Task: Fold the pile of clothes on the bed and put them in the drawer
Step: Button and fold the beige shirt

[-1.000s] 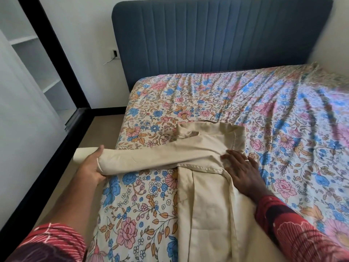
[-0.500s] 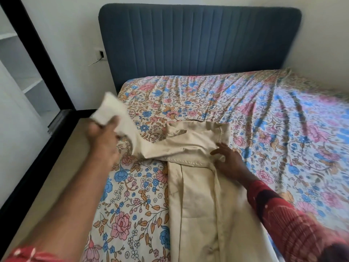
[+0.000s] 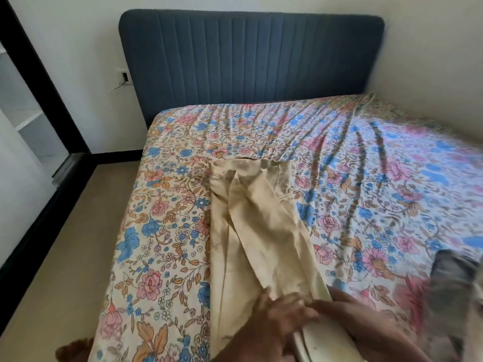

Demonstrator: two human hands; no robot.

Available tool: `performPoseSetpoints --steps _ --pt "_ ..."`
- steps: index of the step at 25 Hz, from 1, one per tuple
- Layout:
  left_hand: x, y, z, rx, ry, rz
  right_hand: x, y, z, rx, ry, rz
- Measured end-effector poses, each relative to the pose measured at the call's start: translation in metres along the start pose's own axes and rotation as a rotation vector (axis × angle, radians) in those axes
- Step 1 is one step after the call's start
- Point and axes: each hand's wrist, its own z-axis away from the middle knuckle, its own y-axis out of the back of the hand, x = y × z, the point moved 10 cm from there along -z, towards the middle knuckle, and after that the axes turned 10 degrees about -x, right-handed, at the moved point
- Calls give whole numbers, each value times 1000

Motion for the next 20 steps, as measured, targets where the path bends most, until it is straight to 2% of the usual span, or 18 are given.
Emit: performPoseSetpoints --steps 3,6,8,12,20 --pt "-27 9 33 -4 259 -159 4 10 3 168 77 307" --pt "-51 17 74 90 423 -166 2 18 10 366 158 427" --pt "-59 18 82 97 514 -154 1 26 19 492 185 544" --pt "-59 10 82 16 546 -193 5 27 20 557 178 784" --pt "-49 -1 97 -85 538 -156 25 18 48 585 150 948"
